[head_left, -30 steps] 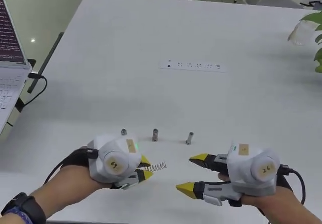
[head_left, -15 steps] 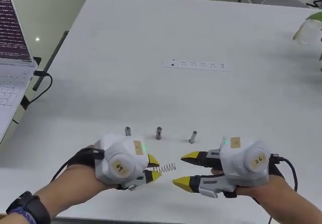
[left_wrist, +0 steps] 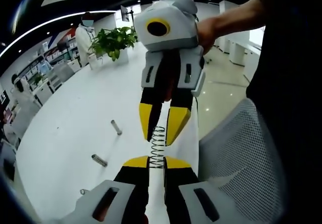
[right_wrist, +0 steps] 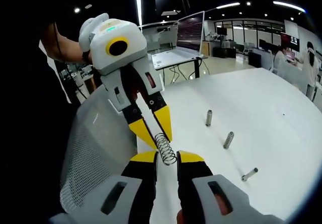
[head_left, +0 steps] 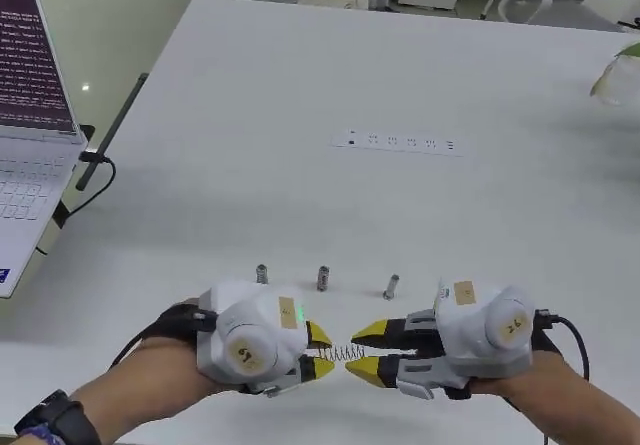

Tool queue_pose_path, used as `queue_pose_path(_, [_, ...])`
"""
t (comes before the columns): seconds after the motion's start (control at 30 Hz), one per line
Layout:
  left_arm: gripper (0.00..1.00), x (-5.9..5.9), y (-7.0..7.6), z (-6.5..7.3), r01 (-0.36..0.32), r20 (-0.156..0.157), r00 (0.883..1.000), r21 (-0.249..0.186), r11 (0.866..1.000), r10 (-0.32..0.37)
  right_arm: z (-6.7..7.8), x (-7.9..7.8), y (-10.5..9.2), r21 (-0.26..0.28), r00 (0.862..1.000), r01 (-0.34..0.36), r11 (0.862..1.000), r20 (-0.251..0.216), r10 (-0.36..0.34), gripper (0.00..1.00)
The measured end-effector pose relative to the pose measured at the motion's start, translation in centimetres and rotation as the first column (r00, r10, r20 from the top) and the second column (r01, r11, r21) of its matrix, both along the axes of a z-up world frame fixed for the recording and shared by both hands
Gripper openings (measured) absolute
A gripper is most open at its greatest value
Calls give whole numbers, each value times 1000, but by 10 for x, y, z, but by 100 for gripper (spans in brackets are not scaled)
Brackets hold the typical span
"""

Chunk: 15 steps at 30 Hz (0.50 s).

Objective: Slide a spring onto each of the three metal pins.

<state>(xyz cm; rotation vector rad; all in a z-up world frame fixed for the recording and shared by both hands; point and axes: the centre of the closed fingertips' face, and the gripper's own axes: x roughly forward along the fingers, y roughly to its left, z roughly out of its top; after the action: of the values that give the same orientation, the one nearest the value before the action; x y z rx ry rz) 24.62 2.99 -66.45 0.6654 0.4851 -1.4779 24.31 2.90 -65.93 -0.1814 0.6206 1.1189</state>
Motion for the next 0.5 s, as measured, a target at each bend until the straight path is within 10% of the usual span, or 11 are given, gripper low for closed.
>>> queue_pose_path(0.5, [2, -8, -3, -9, 55, 30, 998, 39, 998, -56, 2, -10, 2, -24, 998, -62, 998, -18, 61, 8])
